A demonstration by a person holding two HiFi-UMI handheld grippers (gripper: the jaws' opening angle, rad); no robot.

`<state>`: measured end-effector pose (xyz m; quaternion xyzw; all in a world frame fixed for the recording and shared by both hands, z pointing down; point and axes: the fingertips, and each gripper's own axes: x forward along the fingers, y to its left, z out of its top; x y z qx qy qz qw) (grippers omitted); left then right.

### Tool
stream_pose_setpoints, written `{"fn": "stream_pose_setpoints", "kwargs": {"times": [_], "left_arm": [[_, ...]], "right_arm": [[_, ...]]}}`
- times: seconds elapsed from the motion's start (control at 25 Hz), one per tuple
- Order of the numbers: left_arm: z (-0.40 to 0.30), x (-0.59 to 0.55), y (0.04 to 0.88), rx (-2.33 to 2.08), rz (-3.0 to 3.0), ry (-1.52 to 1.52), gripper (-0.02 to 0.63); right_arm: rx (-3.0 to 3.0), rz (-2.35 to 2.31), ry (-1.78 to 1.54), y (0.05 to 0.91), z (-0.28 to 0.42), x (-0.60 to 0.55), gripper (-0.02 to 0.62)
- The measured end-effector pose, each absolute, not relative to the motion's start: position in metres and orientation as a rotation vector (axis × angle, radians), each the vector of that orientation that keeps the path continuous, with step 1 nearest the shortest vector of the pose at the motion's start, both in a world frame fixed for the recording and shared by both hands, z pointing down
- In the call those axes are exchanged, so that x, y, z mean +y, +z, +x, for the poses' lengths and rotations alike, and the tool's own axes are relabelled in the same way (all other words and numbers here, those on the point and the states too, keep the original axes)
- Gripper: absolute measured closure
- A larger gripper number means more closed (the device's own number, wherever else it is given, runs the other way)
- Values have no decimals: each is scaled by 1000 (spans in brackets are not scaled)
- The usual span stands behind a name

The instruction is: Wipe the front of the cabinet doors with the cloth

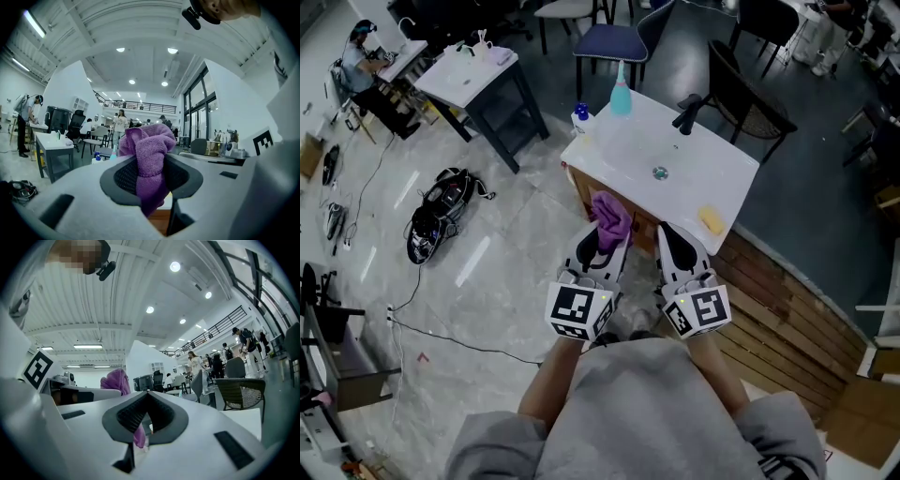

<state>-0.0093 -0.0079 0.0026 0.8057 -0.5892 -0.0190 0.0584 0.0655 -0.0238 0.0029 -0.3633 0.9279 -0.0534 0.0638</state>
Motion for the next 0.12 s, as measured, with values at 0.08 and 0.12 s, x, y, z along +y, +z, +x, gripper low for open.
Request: {"fn": "stream_pose_setpoints", "kwargs": {"times": [0.08,0.12], "left_arm": [[-10,-8,2,-1789,2449,-51,476],[-10,-8,1,-1790,2453,-48,476]], "right_arm": [[2798,-1094,-163,2,65,-24,586],[2796,-1093,-164,1,65,-25,586]]}}
